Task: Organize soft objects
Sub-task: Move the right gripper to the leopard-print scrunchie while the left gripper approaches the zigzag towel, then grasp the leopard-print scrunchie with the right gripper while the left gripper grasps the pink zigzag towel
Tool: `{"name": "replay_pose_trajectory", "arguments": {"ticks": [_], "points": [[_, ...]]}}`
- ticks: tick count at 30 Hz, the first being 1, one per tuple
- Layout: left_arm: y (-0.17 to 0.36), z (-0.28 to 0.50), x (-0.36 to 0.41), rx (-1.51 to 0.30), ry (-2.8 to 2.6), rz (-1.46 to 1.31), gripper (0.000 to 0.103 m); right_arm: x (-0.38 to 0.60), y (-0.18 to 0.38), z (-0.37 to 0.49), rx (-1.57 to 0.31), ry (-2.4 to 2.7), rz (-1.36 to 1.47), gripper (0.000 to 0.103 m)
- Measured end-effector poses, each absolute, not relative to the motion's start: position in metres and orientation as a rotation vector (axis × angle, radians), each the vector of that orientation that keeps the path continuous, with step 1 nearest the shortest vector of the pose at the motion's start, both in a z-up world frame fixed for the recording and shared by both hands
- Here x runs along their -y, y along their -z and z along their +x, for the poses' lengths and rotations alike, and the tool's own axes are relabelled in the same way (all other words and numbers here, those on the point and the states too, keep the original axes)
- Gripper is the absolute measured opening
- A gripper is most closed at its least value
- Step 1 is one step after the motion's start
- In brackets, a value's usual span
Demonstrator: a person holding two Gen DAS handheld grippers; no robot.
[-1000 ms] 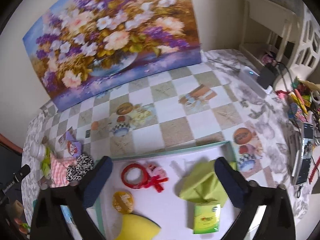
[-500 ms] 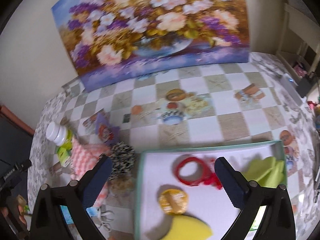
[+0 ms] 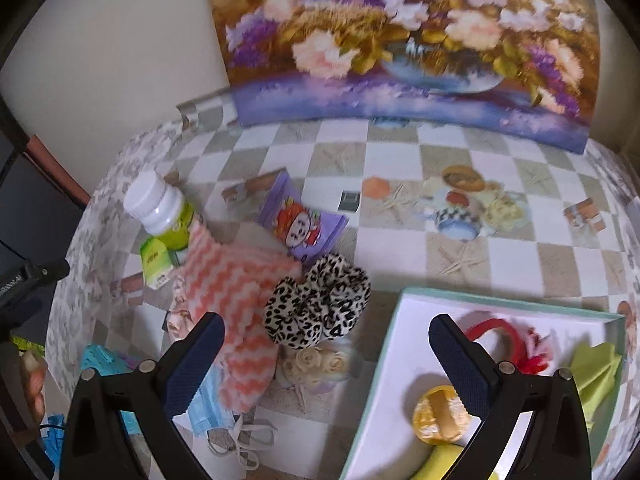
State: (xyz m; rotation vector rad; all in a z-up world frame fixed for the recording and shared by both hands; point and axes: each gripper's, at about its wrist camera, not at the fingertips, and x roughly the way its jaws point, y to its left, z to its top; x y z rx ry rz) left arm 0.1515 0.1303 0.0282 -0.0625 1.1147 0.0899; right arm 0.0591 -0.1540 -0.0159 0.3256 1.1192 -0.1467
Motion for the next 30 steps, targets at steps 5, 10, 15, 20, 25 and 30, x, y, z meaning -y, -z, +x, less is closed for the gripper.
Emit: {"name": "replay_pose_trajectory", "arguments": {"ticks": [5, 10, 15, 20, 25, 30], "points": [[-0.018, 0.153, -0.105, -1.127, -0.011, -0.039, 0.102, 0.150, 0.033, 0.065, -1.144, 0.100, 0.331, 0.103], [-0.007, 0.154, -0.075, -1.131, 0.055, -0.021, 0.102, 0.154, 0.042, 0.071, -1.158, 0.096, 0.359, 0.103], [0.001, 0.154, -0.053, -1.158, 0.090, 0.007, 0.102, 0.154, 0.047, 0.078, -1.159, 0.076, 0.349, 0.103], [0.005, 0.153, -0.031, -1.173, 0.134, 0.035, 0.102, 0.152, 0.054, 0.086, -1.171, 0.045, 0.346, 0.100], [0.011, 0.153, -0.017, -1.184, 0.142, 0.070, 0.102, 0.153, 0.065, 0.089, -1.196, 0.037, 0.357, 0.094], [0.018, 0.154, -0.011, -1.203, 0.147, 0.085, 0.102, 0.154, 0.070, 0.089, -1.210, 0.041, 0.357, 0.085]]}}
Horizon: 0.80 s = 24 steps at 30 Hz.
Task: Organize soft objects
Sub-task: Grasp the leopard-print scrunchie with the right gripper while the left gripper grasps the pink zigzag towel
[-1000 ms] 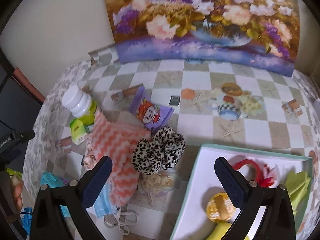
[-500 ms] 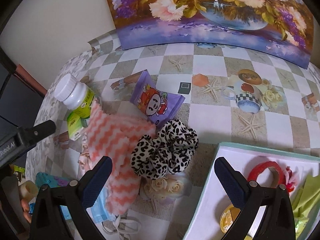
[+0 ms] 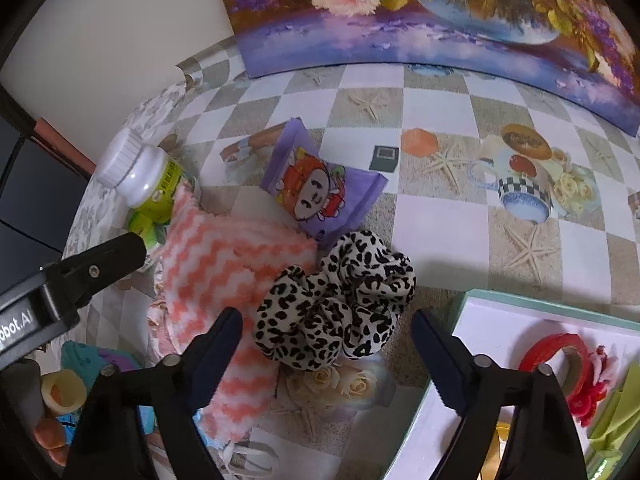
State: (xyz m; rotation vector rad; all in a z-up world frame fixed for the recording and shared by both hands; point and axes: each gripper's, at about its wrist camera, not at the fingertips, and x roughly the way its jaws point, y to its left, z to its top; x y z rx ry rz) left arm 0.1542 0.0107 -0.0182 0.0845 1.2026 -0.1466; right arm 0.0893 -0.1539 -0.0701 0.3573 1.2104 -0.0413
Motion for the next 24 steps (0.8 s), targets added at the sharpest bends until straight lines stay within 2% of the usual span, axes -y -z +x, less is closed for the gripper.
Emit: {"name": "replay_pose_trajectory", "arguments": {"ticks": [8, 13, 19, 24], "points": [[0.021, 0.155, -0.013, -1.219, 0.145, 0.062, 0.102, 0.146, 0.070, 0.090, -1.239, 0.023, 0.306, 0.067], [0.020, 0.156, -0.015, -1.218, 0.144, 0.054, 0.102, 0.145, 0.077, 0.091, -1.259, 0.021, 0.312, 0.066], [0.022, 0.155, -0.013, -1.225, 0.153, 0.058, 0.102, 0.144, 0.079, 0.092, -1.263, 0.012, 0.305, 0.052], [0.023, 0.155, -0.010, -1.230, 0.159, 0.065, 0.102, 0.147, 0.082, 0.090, -1.260, 0.013, 0.311, 0.045]]}}
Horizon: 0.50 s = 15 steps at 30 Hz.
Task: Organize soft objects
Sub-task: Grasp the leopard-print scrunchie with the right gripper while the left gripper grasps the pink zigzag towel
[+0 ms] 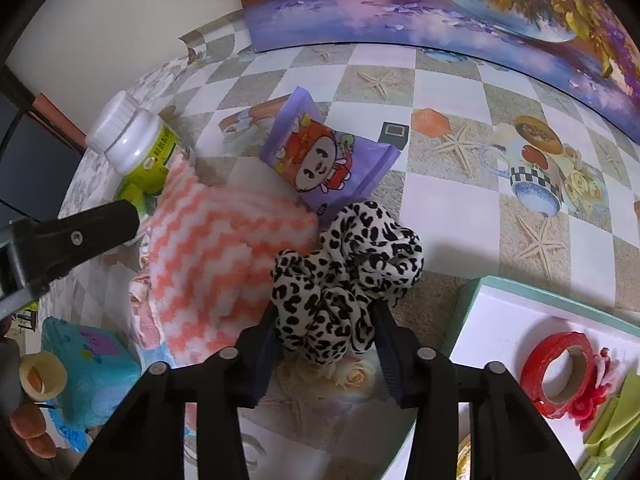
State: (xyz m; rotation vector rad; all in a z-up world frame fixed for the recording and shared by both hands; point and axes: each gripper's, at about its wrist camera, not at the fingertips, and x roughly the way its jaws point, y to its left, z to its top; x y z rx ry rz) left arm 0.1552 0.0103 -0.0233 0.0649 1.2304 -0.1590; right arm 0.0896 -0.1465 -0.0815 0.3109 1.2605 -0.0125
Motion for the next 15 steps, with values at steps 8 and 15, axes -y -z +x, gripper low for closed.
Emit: {"name": "replay_pose_trajectory", "arguments": {"ticks": [8, 15], "points": [[0.0258, 0.1549, -0.0056, -1.242, 0.171, 0.065, 0.102, 0.1494, 0.0795, 0.0855, -1.262, 0.019, 0.300, 0.033], [0.0253, 0.1538, -0.0006, -1.247, 0.186, 0.069, 0.102, 0.1576, 0.0755, 0.0835, -1.258, 0.022, 0.337, 0.033]]}}
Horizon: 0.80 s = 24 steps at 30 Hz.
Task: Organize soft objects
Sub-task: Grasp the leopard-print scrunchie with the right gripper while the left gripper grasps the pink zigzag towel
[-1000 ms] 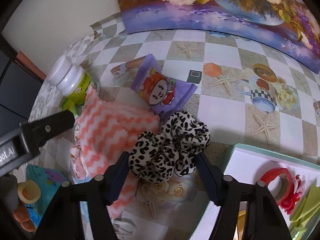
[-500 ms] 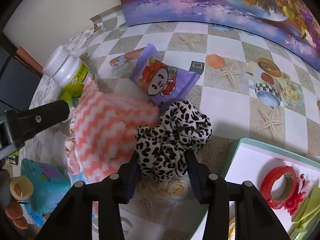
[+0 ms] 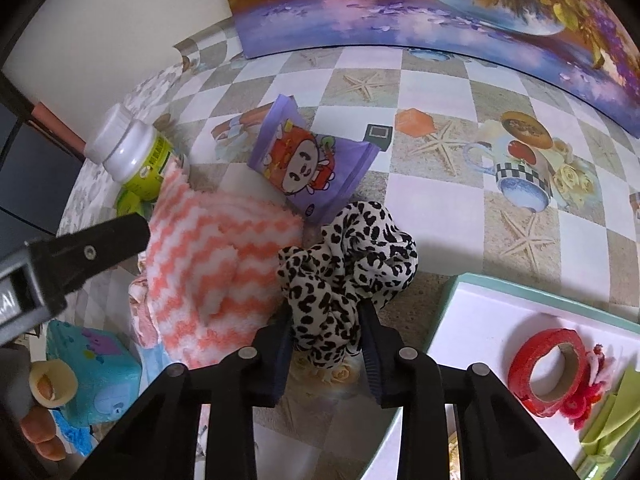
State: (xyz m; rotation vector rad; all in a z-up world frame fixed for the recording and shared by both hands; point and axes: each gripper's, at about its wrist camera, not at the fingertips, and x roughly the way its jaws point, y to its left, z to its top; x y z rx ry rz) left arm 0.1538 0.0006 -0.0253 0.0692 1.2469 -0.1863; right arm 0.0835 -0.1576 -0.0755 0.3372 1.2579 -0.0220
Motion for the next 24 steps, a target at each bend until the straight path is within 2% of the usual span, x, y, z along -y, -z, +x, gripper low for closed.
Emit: {"name": "replay_pose_trajectory", "arguments": {"ticks": [16, 24], "points": [[0.029, 0.144, 0.027, -1.233, 0.204, 0.165, 0.102, 0.190, 0.022, 0.071, -1.185, 0.089, 0.377, 0.033], [0.040, 0.133, 0.059, -1.221, 0.228, 0.287, 0.099, 0.205, 0.017, 0.065, -1.177, 0.105, 0.403, 0.033]]}}
